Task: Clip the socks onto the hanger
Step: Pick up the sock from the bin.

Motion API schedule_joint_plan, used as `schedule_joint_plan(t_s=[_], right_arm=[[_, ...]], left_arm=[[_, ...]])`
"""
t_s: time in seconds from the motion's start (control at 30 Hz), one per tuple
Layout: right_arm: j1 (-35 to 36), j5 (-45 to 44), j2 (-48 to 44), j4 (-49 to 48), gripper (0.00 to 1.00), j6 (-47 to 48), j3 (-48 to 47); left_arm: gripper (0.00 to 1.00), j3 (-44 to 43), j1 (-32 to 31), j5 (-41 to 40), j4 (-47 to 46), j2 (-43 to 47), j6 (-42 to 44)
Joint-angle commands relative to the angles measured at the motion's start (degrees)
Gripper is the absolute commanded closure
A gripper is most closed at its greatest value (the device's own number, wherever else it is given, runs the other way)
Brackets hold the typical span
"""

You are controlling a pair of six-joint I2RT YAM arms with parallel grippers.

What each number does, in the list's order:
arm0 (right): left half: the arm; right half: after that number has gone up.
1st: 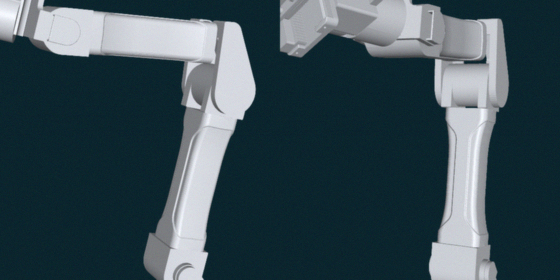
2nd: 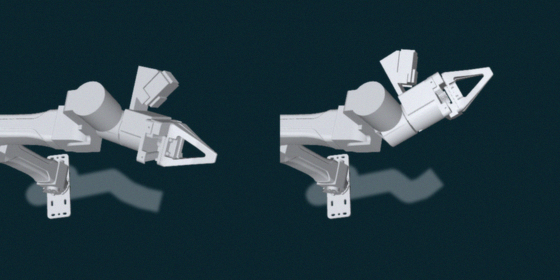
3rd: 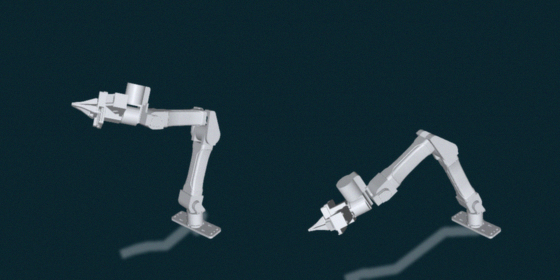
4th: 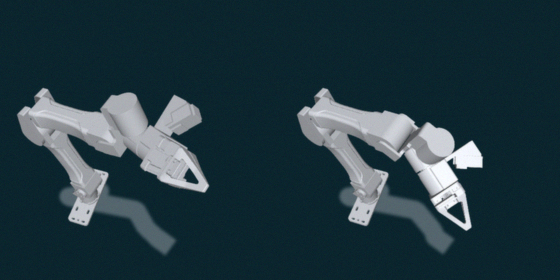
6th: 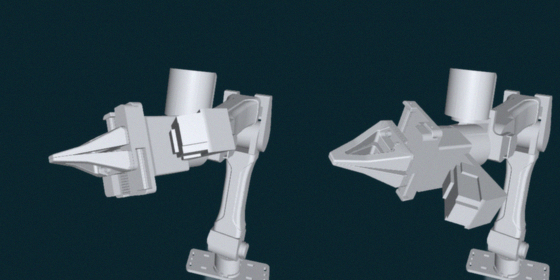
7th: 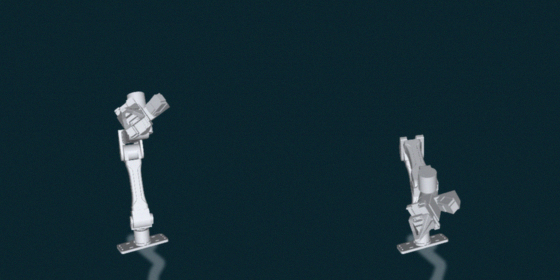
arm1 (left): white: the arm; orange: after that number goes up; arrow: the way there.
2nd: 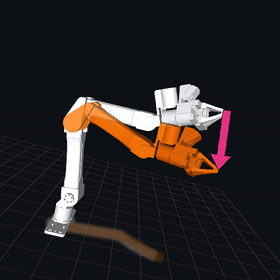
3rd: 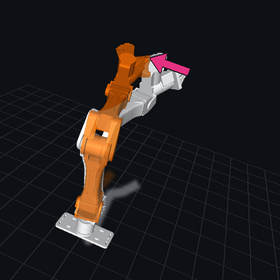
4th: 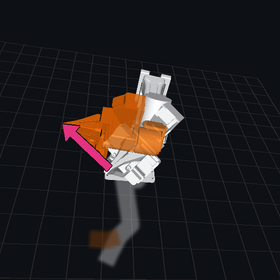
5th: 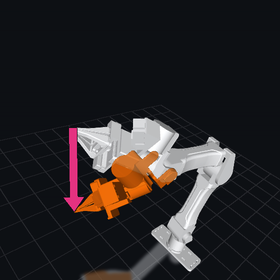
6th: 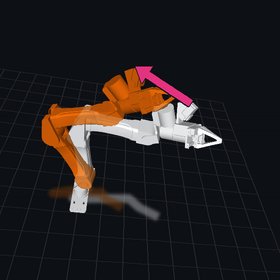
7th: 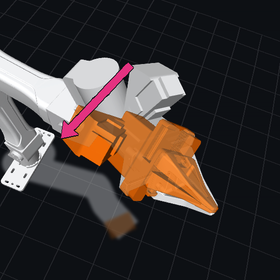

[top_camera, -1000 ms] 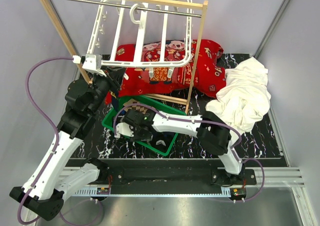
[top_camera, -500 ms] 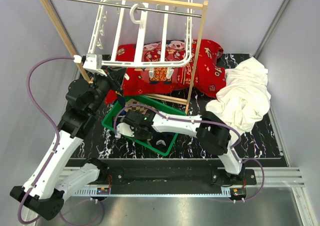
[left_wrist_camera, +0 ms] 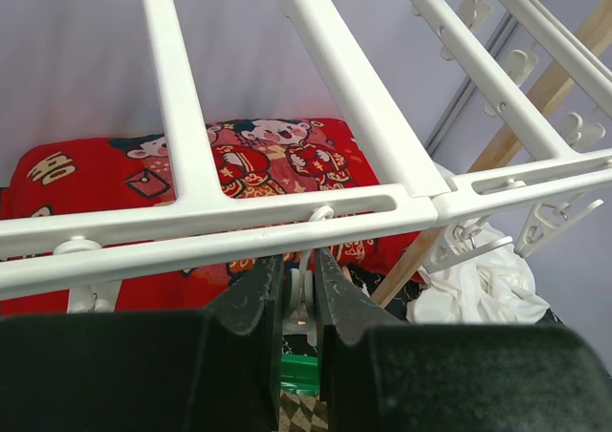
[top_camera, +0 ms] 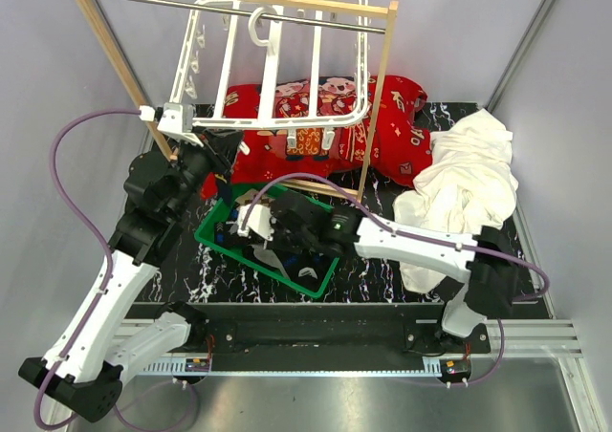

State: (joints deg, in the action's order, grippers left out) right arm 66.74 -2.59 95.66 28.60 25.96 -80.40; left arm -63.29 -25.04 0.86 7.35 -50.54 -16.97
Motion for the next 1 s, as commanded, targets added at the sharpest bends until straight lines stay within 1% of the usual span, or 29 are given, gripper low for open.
schedule_joint_plan(t_s=[0.0, 0.03, 0.07, 0.13, 0.17, 0.3, 0.33, 0.37, 0.47, 0.67, 0.97], right_arm=[[-1.35, -2.33, -8.46, -19.08, 1.00, -5.20, 7.44], [-1.70, -2.68, -9.60, -22.07, 1.00, -6.00, 8.93], [-1.88, -3.12, -11.96, -27.93, 1.00, -7.57, 11.82], [-2.40, -3.82, -14.08, -34.81, 1.00, -8.99, 14.73], [-2.67, -4.44, -15.83, -40.58, 1.00, -9.86, 17.44], [-3.89, -5.93, -17.87, -51.25, 1.00, -11.98, 21.51], [-4.16, -5.76, -18.22, -53.28, 1.00, -12.42, 22.21], [-4.42, -4.80, -18.49, -57.30, 1.00, -12.94, 23.52], [-5.30, -3.04, -18.23, -62.07, 1.00, -13.21, 24.24], [-6.27, 0.65, -16.38, -68.23, 1.00, -11.63, 22.66], [-7.06, 4.26, -13.66, -70.26, 1.00, -9.70, 19.14]], left_arm=[[0.94, -2.28, 0.25, 2.12, 0.47, 1.24, -1.92], [0.94, -2.28, 0.25, 2.21, 0.38, 1.41, -2.19], [0.95, -2.28, 0.25, 2.30, 0.38, 1.50, -2.45], [0.95, -2.37, 0.25, 2.65, 0.29, 1.85, -3.15], [0.95, -2.37, 0.25, 2.91, 0.20, 1.85, -3.33], [0.95, -2.54, 0.25, 4.41, 0.29, 1.76, -5.00], [0.95, -2.54, 0.25, 4.93, 0.12, 1.76, -5.35], [0.95, -2.54, 0.25, 5.11, 0.12, 1.76, -5.53], [0.95, -2.89, 0.25, 5.81, 0.20, 1.85, -6.49], [0.95, -3.86, 0.25, 7.05, 0.82, 1.85, -7.72], [0.95, -4.74, 0.25, 8.98, 2.40, 1.50, -8.34]])
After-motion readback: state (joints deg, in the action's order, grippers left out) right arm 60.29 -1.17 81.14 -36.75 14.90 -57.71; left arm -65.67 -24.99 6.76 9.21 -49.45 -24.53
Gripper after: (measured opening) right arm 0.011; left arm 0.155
